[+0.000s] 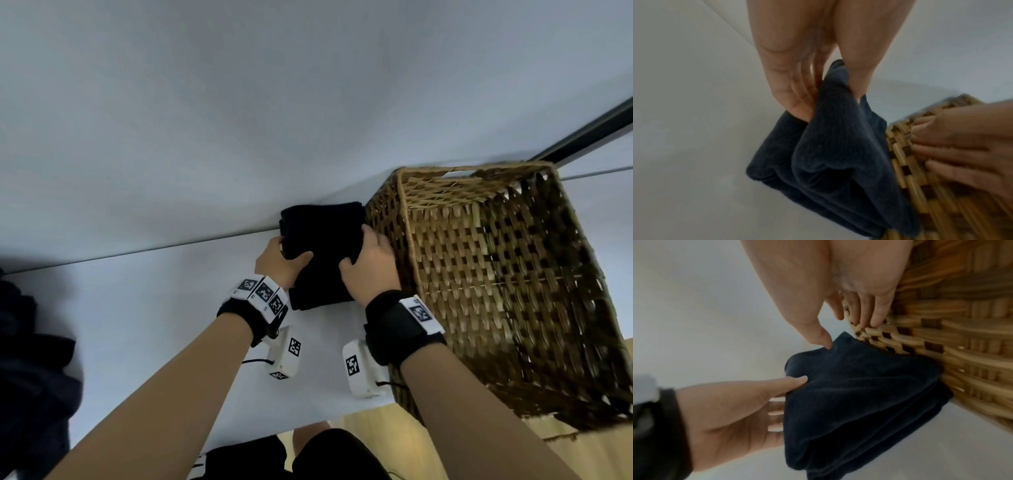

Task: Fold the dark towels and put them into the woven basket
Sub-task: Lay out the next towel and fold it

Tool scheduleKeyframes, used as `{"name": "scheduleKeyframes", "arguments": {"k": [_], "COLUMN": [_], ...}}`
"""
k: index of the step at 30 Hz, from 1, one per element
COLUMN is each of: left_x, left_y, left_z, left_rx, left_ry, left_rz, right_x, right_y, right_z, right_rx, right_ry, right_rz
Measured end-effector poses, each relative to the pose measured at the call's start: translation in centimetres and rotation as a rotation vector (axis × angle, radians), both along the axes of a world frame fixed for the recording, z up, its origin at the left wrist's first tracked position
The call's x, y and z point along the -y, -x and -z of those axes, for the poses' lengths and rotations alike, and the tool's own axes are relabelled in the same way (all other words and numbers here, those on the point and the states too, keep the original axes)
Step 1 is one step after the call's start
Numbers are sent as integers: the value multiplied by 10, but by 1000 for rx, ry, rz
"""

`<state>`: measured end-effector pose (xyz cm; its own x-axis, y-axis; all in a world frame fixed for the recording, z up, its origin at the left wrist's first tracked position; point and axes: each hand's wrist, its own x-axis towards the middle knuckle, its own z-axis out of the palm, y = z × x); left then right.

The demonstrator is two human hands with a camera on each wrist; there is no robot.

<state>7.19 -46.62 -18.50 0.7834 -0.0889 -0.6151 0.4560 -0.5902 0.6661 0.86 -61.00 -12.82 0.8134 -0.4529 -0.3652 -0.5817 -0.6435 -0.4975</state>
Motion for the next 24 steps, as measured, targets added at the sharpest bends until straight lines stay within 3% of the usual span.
{"name": "scheduleKeyframes", "arguments": {"k": [3, 7, 11, 15, 18, 24], "left_x": [0, -6, -49, -147, -239, -403], "left_y": [2, 5, 13, 25, 35, 60], "left_z": [5, -4, -39, -98, -134, -159], "left_rx": [85, 201, 96, 209, 348, 471], "left_ry": [-27, -75, 56, 55, -86, -383], "left_rz": [17, 122, -70, -222, -341, -421], "right_x": [-7, -7, -17, -72, -143, -288], "right_y": [2, -1, -10, -23, -32, -32], "right_z": [9, 17, 4, -31, -53, -77], "right_rx": [-26, -237, -249, -68, -15, -23], "right_ry": [-89, -238, -173, -185, -283, -391], "right_rz": [-104, -170, -156, -204, -320, -511]}}
